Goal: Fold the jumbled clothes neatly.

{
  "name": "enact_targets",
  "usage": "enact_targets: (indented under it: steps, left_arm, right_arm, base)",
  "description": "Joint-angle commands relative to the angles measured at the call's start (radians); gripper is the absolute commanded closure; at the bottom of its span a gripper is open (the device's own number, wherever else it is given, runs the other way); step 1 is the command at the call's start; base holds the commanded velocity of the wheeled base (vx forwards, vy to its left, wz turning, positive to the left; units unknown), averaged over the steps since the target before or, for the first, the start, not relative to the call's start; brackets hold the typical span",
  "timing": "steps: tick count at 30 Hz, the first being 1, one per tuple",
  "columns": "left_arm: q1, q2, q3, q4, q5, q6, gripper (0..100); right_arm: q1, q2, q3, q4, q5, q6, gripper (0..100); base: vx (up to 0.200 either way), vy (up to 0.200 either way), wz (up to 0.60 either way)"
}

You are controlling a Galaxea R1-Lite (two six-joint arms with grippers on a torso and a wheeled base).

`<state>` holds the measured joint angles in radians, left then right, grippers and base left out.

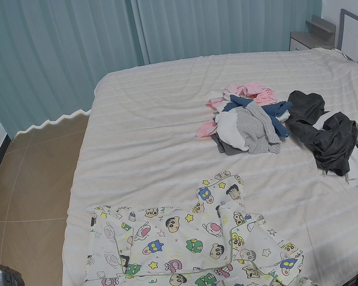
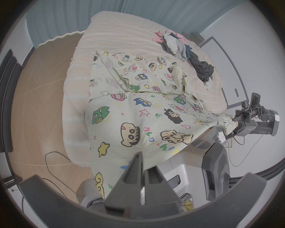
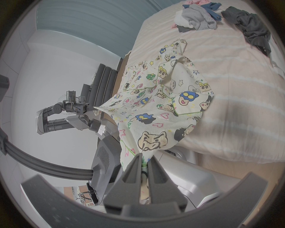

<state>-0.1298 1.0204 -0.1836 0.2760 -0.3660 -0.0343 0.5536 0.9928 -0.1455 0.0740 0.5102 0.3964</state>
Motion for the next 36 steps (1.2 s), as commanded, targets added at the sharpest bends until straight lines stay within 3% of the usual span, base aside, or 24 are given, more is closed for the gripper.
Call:
enact_targets:
  steps: [1, 2, 3, 14, 17, 23, 30, 33, 34, 36]
  left_arm:
    - [-0.004, 0.000, 0.023, 0.002, -0.001, 0.001, 100]
    - [-0.004, -0.002, 0.027, 0.000, -0.001, 0.001, 100]
    - [-0.004, -0.002, 0.027, 0.000, -0.001, 0.001, 0]
    - [0.001, -0.145, -0.016, -0.017, -0.002, -0.026, 0]
    - [0.015, -0.118, -0.099, -0.115, 0.010, -0.133, 0]
    - [0.098, 0.178, -0.180, -0.345, 0.047, -0.156, 0]
    - [0.118, 0.592, -0.301, -0.560, 0.058, -0.188, 0]
    - [0.118, 0.693, -0.399, -0.597, 0.068, -0.245, 0]
    - [0.118, 0.770, -0.534, -0.600, 0.081, -0.362, 0]
    - [0.118, 0.843, -0.668, -0.563, 0.085, -0.473, 0]
  right_arm:
    - [0.006, 0.020, 0.018, 0.000, 0.001, -0.001, 100]
    - [0.005, 0.024, 0.018, 0.000, 0.001, 0.001, 100]
    - [0.005, 0.024, 0.018, 0.000, 0.001, 0.001, 0]
    - [-0.009, -0.066, 0.003, -0.003, -0.010, 0.010, 0]
    - [-0.083, -0.046, -0.101, -0.019, -0.007, 0.010, 0]
    - [-0.162, 0.145, -0.243, -0.085, -0.009, 0.010, 0]
    - [-0.207, 0.492, -0.341, -0.287, -0.019, 0.015, 0]
    - [-0.215, 0.584, -0.405, -0.332, -0.027, 0.052, 0]
    - [-0.210, 0.659, -0.494, -0.349, -0.036, 0.133, 0]
    - [-0.201, 0.739, -0.589, -0.350, -0.065, 0.214, 0]
  base:
    - [0.000, 0.000, 0.00]
    - [0.000, 0.000, 0.00]
    - [0.000, 0.000, 0.00]
    - [0.000, 0.000, 0.00]
    - [0.000, 0.000, 0.00]
    - [0.000, 0.000, 0.00]
    - [0.000, 0.000, 0.00]
    - [0.000, 0.000, 0.00]
    - [0.000, 0.000, 0.00]
    - [0.000, 0.000, 0.00]
